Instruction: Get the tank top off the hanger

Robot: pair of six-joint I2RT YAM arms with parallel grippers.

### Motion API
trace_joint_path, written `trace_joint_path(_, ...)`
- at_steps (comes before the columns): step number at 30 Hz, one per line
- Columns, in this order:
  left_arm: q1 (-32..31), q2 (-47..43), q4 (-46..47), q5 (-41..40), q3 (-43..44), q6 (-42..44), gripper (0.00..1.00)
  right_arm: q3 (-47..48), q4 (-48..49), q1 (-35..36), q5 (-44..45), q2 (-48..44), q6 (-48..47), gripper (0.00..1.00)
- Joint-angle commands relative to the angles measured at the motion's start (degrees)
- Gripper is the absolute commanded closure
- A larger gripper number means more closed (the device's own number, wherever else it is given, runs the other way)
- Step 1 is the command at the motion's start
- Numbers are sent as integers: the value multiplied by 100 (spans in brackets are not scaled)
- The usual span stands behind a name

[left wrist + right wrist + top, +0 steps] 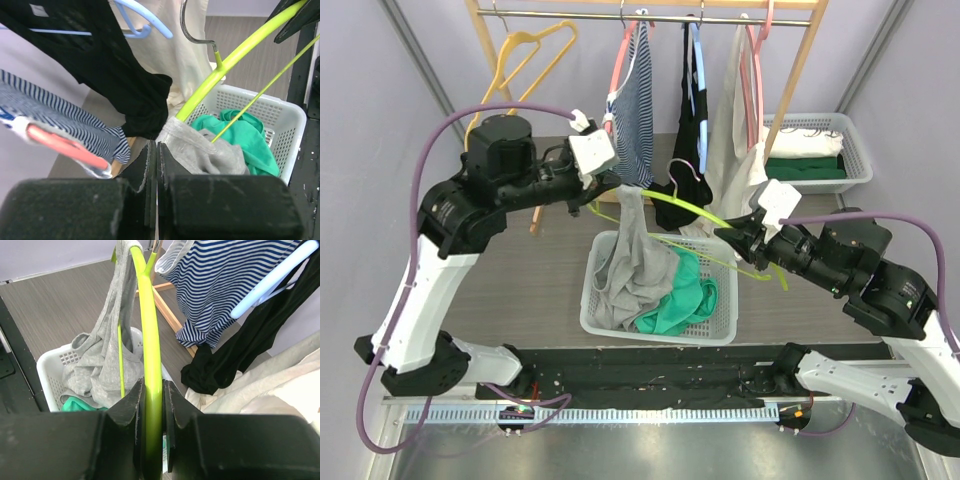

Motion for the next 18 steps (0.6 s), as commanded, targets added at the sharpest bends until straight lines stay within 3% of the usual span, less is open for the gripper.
trace_joint_path(1,77,-189,49,-73,92,226,100,32,349,7,44,-110,72,99)
trace_joint_path(2,77,-189,48,-12,38,244,86,41,349,7,36,-110,81,99)
trace_joint_path(3,77,-189,-30,85,-14,313,65,67,340,16,36,-102,90,99)
trace_joint_path(5,77,-171,-92,252,-111,332,37,94,323,7,27,-102,90,99)
trace_joint_path(11,77,-119,-110,358,-217,297,25,199,287,7,1,-93,72,99)
trace_joint_path(18,77,-48,-40,332,-234,209,27,234,287,7,-79,-84,90,99)
